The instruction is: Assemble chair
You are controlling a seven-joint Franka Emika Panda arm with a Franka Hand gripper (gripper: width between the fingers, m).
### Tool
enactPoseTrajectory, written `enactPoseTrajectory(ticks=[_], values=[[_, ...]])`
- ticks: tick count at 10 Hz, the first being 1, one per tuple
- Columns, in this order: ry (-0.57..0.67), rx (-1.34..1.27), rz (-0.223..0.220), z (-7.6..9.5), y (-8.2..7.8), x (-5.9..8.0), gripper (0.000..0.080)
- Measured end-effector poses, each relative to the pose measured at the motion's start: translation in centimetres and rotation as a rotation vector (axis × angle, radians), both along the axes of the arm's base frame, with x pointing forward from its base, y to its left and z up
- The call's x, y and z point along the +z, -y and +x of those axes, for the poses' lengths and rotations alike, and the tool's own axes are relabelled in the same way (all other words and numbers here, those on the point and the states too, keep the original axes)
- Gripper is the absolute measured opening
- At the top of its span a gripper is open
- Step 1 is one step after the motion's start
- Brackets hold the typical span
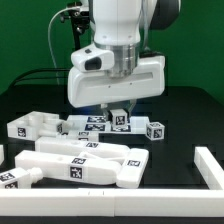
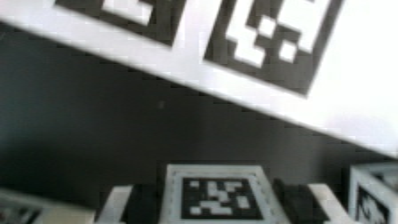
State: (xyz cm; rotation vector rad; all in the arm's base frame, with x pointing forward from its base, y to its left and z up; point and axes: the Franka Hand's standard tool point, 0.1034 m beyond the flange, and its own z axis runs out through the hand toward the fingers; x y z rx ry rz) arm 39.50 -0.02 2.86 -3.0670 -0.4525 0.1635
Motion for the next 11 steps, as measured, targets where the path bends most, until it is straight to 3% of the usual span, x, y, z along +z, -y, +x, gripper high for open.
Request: enactPoseTrajectory(ticks=[2,3,7,8,9,10,11], values=[[-0.024,-0.030,0.003,-1.0,0.0,-1.6,0.0281],[-0.031,-0.031,0.002,-1.2,-0.7,-1.8,0.0281],[-0.027,-0.021,0.006,-1.3,-0.4,-2.1,0.0284],[-0.029,-0.021,0.006,-1.3,-0.4,-2.0,0.0484],[-0.063,-0.022,0.012,-1.2,-0.4,-1.1,0.0484],[-0.074,-0.014,0.019,-0.1,-0.1,0.6,0.0609],[-0.068,0.003,0.026,1.4,0.6,2.2,0.0642]])
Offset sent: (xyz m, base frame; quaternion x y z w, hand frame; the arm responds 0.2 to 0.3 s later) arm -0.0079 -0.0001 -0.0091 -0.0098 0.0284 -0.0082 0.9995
